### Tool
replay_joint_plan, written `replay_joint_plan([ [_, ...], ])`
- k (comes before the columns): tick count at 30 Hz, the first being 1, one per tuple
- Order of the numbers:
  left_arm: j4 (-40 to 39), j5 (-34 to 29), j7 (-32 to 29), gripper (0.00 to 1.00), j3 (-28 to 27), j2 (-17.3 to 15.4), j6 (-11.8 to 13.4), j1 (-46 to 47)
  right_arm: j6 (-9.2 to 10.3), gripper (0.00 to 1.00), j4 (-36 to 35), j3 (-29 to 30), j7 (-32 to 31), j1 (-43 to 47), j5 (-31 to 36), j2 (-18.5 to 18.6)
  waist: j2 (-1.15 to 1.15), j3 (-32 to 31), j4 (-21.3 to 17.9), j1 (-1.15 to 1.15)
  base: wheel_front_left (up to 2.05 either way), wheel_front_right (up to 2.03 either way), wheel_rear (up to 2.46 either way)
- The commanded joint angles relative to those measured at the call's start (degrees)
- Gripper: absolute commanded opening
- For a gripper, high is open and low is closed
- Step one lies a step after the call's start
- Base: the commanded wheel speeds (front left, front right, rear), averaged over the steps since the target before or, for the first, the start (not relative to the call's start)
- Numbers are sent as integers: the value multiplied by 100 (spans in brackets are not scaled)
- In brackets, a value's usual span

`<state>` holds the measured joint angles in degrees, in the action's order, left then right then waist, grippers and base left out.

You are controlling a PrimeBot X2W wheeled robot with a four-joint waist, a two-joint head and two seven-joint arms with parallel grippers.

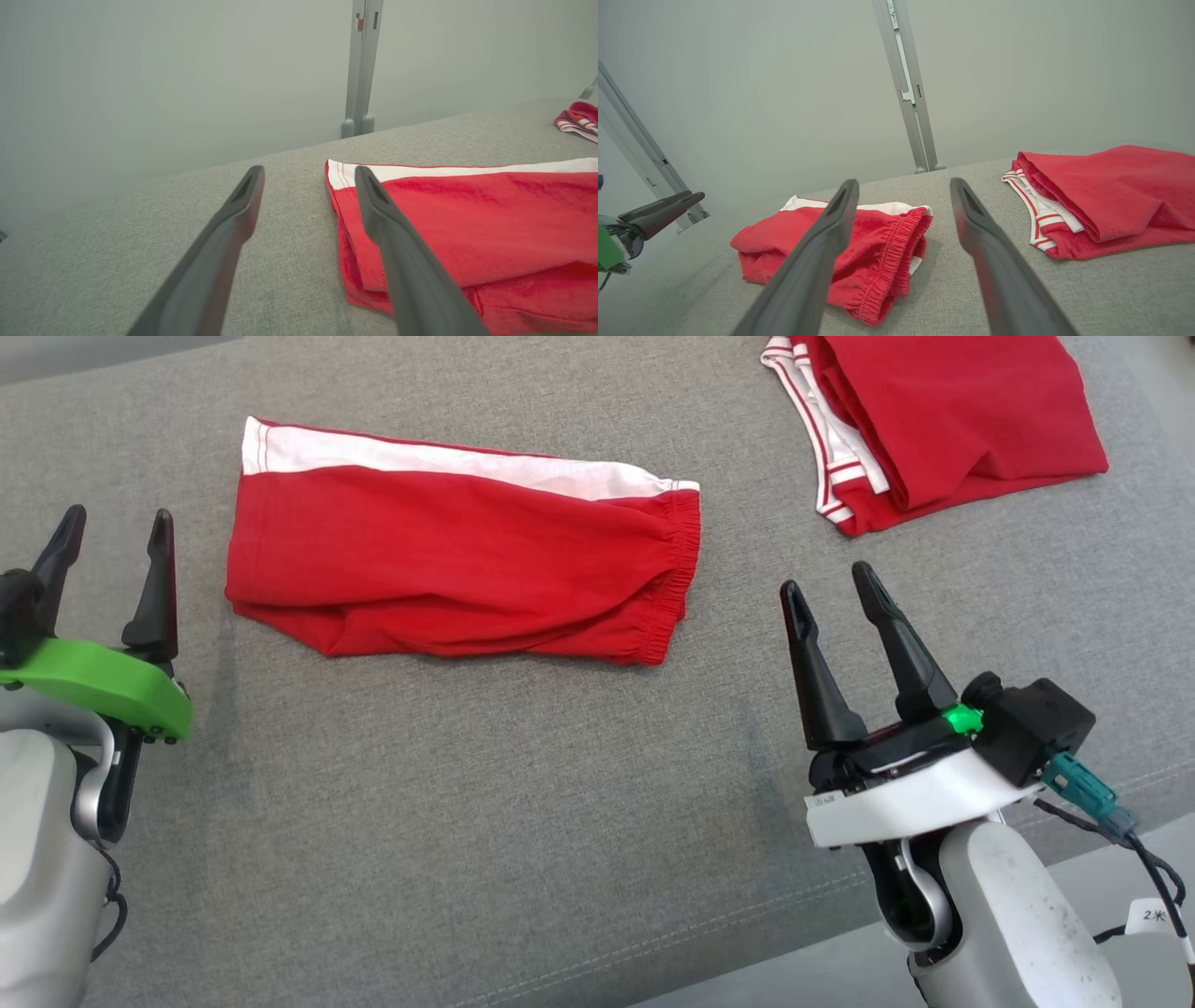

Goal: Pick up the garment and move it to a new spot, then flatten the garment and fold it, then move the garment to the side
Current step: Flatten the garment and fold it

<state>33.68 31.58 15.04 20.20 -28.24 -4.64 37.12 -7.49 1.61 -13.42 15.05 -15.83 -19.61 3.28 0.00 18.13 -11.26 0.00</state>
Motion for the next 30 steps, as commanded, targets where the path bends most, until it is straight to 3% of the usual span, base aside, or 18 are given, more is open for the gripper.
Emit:
replay_joint_plan([
  [1,-19,-90,13,100,-107,39,-24,-134,0,100,-63,45,14,122,71,-1,0,-22,-28,0,0,0,0],
  [6,160,-243,13,100,-345,264,-92,-373,0,100,-160,123,14,288,135,-28,0,-34,-73,0,0,0,0],
  [15,1044,-125,13,100,-193,598,-251,-60,0,100,-227,56,14,203,112,-30,0,122,-111,0,0,0,0],
  [30,1565,159,14,100,276,703,-286,206,0,100,-162,-7,15,158,113,-32,0,269,-333,0,0,0,0],
])
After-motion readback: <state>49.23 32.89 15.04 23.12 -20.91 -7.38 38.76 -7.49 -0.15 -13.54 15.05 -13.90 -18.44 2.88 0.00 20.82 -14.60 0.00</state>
